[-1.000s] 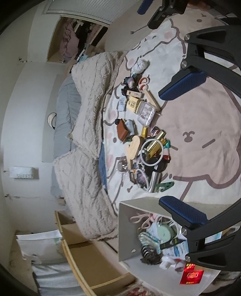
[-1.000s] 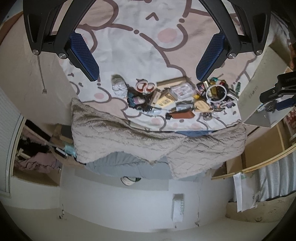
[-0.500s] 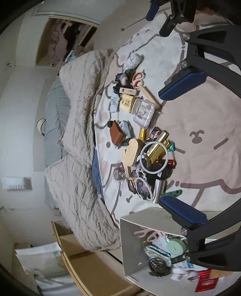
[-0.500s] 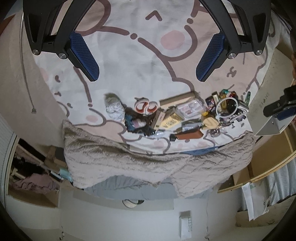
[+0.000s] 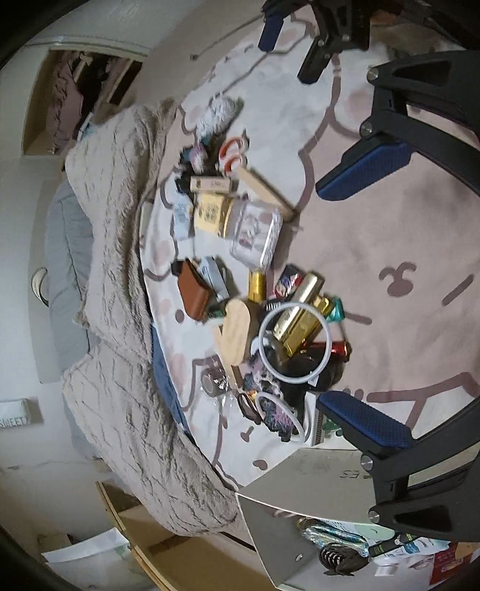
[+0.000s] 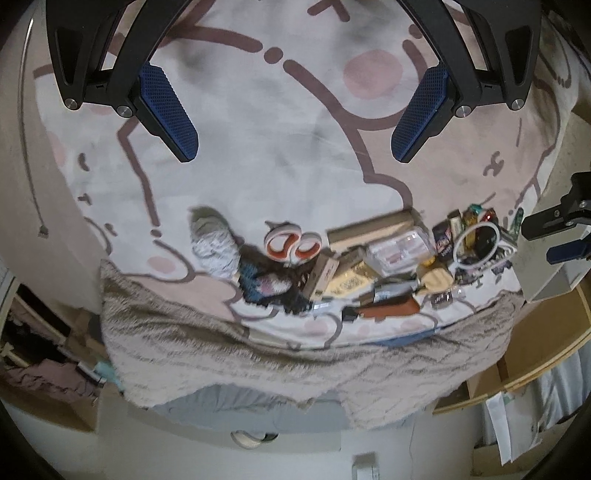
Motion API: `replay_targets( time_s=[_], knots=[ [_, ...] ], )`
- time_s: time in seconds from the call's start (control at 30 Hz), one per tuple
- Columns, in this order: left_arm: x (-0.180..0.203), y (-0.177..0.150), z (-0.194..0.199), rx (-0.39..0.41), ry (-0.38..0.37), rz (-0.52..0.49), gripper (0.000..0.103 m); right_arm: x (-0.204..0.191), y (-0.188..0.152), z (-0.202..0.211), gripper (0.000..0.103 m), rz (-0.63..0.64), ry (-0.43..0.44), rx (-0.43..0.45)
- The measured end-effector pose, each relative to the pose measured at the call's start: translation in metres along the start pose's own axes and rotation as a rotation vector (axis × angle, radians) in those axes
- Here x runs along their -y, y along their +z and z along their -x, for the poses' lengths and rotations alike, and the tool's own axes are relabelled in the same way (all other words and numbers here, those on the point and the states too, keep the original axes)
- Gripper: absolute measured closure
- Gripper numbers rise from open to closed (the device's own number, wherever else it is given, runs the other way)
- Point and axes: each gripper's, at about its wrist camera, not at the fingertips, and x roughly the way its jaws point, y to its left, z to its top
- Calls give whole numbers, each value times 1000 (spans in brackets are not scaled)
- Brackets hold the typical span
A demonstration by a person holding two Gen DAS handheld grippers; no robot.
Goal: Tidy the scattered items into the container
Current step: 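Move left gripper toward the white plastic ring while right gripper approaches the wooden bar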
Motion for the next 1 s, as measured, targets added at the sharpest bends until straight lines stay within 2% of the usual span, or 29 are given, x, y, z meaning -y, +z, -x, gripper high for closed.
replay_targets(
  time_s=[0.17, 0.33, 0.57, 0.7, 0.83, 1.0],
  knots=[
    [-15, -3, -26, -32, 13, 73, 0, 1, 5, -22, 0, 33, 38, -61],
    [-28, -10, -47, -55, 38, 116, 0, -5, 16, -45, 0, 79, 115, -126],
    [-38, -9, -64, -32, 68, 154, 0, -26, 28, -79, 0, 189, 129, -162],
    [-42, -7, -76, -39, 98, 165, 0, -40, 30, -97, 0, 230, 162, -189],
    [-41, -4, -89, -52, 114, 152, 0, -51, 34, -109, 0, 279, 140, -184],
    [-38, -1, -100, -53, 122, 133, 0, -57, 43, -116, 0, 300, 159, -177]
  ],
)
